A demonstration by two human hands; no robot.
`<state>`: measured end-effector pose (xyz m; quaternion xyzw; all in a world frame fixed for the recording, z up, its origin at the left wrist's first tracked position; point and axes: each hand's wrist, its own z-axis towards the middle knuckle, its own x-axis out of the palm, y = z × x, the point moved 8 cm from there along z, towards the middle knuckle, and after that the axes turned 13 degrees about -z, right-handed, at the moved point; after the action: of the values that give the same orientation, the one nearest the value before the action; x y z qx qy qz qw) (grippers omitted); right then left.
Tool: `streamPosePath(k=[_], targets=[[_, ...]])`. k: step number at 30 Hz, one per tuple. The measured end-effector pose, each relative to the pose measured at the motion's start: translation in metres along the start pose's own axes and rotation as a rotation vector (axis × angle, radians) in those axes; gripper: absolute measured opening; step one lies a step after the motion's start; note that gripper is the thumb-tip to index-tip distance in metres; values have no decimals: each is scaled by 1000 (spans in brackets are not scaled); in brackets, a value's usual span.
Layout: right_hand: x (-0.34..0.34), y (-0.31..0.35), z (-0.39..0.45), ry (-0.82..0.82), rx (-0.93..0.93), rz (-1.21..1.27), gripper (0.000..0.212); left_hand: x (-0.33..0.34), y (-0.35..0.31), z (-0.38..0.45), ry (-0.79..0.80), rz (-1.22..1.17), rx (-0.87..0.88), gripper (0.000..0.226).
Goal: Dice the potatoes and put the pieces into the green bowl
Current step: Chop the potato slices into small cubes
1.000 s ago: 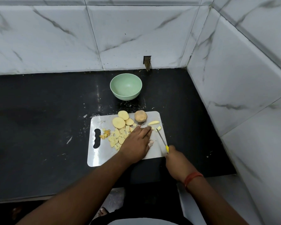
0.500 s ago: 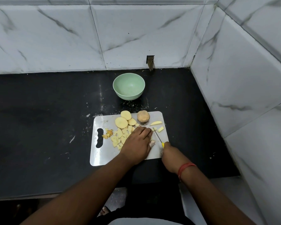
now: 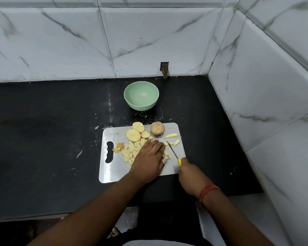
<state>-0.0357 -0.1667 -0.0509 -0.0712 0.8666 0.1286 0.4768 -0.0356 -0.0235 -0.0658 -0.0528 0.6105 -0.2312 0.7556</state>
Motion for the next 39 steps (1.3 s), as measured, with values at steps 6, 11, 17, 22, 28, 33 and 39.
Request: streamPosePath(k=[6,11,17,22,28,33,39], targets=[[5,4,7,29,13,-43,21,0,0,4,28,17,-6,52],[6,7,13,40,15,-82,24,-2,-3,6,82,115,-26,58],[21,-11,-1,32,19,-108,23,-5,-10,9,97,181,-40,61],[20,-9,-2,80,30,-8,27,-11,-23,5,22,131,52,55],[24,-9,0,72,59,-43,20,2,-29,0,112,147,127,54],[24,-11,-3,90,61,4,22,4,-33,5,178,159,134,56],[29,-21,-18,112,47,60,25,-2,-31,7,142,162,86,55]])
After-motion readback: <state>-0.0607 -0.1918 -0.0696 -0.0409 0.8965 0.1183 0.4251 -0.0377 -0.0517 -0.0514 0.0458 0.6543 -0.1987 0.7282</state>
